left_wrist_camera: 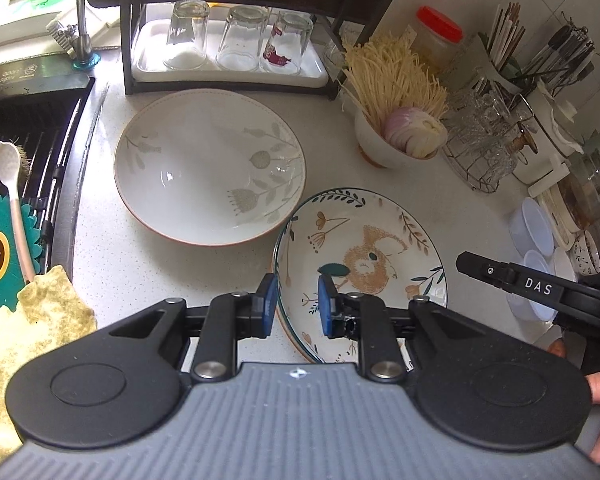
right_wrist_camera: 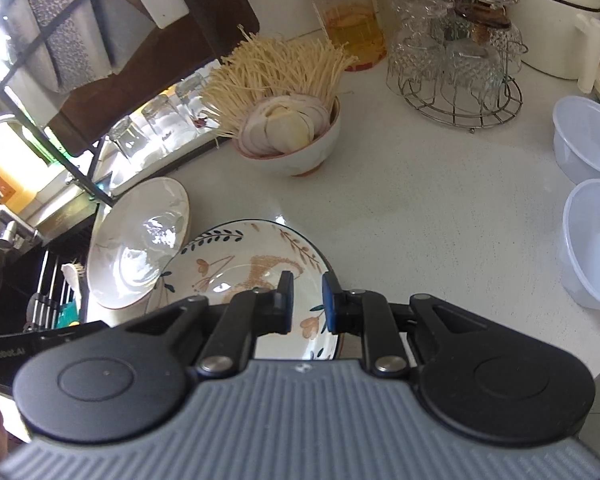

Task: Organize plates and bowls
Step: 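Lower the floral plate flat onto the counter with both grippers, then open both grippers to release the floral plate rim, then move both open grippers to the rim of the large white leaf-pattern bowl, then close both grippers on the white bowl's rim, then lift the white bowl with both grippers and lower it onto the floral plate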

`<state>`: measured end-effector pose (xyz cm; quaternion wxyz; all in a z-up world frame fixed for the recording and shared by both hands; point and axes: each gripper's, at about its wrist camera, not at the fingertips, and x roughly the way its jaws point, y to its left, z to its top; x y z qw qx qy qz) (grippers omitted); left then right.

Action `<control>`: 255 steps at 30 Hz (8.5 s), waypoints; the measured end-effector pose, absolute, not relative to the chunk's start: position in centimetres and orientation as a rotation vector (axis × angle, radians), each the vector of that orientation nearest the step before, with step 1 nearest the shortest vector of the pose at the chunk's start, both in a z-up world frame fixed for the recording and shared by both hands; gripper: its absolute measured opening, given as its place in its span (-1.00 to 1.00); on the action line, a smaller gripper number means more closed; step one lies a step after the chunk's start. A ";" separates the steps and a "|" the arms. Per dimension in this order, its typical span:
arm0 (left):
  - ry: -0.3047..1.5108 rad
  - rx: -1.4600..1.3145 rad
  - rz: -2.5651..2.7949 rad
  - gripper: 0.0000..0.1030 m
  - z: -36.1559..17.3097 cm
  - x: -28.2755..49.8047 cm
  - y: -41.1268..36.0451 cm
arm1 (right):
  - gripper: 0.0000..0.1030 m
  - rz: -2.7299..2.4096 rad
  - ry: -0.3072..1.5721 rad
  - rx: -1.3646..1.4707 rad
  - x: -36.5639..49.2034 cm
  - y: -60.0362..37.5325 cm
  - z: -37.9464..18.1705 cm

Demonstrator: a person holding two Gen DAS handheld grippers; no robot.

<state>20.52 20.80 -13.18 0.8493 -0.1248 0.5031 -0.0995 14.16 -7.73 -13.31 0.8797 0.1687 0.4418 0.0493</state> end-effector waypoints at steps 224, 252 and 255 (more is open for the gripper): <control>0.971 -0.420 -0.119 -0.83 -12.4 25.0 31.3 | -0.61 0.360 0.878 0.287 20.8 0.4 -12.7; 0.993 -0.360 -0.182 -0.83 -12.4 17.5 22.1 | -0.61 0.268 0.876 0.232 11.7 -6.8 -12.5; 1.009 -0.343 -0.190 -0.83 -13.0 17.7 21.4 | -0.61 0.252 0.880 0.234 11.5 -7.2 -12.9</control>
